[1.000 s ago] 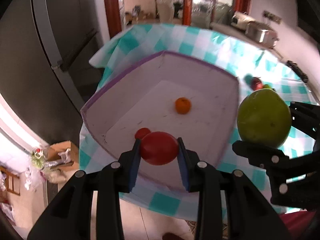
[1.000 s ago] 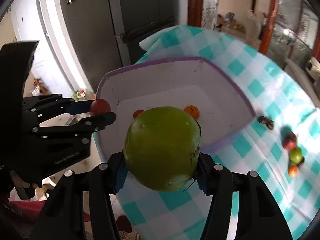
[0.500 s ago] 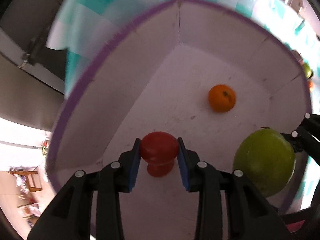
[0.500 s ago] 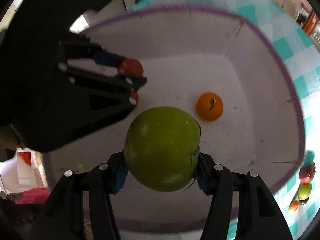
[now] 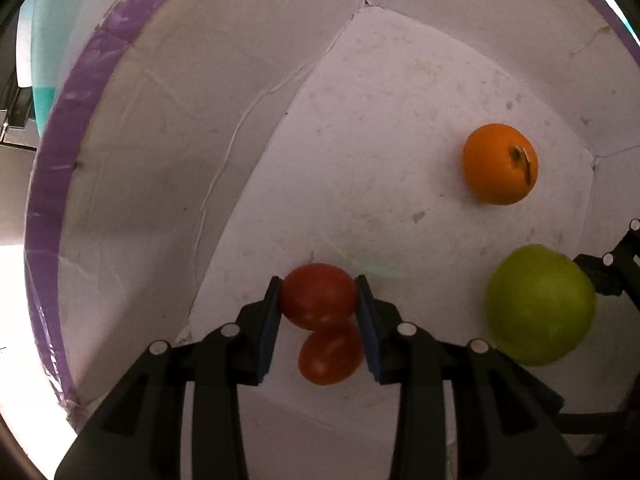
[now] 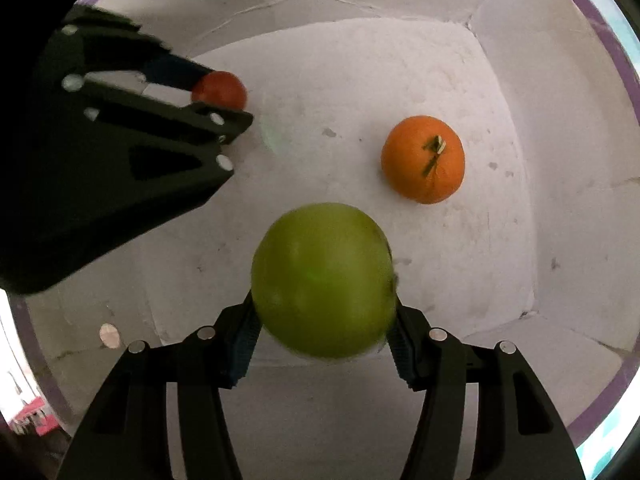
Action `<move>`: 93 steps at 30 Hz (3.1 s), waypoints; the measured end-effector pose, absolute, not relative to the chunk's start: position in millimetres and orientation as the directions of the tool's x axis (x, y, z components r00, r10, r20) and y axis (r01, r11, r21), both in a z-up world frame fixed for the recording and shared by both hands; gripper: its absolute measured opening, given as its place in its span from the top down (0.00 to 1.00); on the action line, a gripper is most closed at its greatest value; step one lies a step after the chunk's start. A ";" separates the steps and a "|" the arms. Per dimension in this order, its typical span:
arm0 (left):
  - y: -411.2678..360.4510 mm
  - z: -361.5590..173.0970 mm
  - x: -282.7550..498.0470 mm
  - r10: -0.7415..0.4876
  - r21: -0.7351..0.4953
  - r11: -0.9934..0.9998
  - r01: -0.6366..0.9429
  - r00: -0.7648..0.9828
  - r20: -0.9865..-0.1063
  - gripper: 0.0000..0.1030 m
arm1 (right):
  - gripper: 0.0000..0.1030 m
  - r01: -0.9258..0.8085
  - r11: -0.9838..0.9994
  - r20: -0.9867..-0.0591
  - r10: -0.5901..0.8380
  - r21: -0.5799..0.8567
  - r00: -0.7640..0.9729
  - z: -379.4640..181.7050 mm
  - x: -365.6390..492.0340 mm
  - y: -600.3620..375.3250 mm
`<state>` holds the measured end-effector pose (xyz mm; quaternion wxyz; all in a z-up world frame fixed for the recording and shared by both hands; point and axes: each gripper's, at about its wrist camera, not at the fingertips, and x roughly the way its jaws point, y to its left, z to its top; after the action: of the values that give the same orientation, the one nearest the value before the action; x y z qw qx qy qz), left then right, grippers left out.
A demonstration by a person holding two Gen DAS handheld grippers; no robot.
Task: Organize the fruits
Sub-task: 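Withdraw both tools from the box back to the fruit cluster, then grasp a dark date with the left tool while the right grasps a tangerine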
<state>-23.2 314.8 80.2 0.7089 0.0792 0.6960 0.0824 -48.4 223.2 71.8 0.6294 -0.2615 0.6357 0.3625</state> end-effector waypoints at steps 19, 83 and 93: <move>277.7 244.6 -168.1 0.354 0.236 0.934 -0.270 0.595 -0.722 0.02 | 0.16 -0.648 0.741 -0.733 0.539 0.178 0.415 218.9 -149.7 117.7; -25.7 27.0 81.9 0.104 0.229 0.963 0.141 0.588 -0.802 0.06 | 0.59 -0.061 0.993 -0.787 0.115 0.098 0.606 -1.8 58.9 -214.3; 28.0 30.5 160.3 0.153 0.164 0.986 -0.036 0.595 -0.789 0.15 | 0.58 -0.061 0.992 -0.787 0.123 0.108 0.604 -9.2 57.2 -216.0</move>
<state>160.3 28.0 30.5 0.8907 0.0657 0.4467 0.0531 57.2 -216.0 -9.2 0.8949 0.0351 0.4420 0.0516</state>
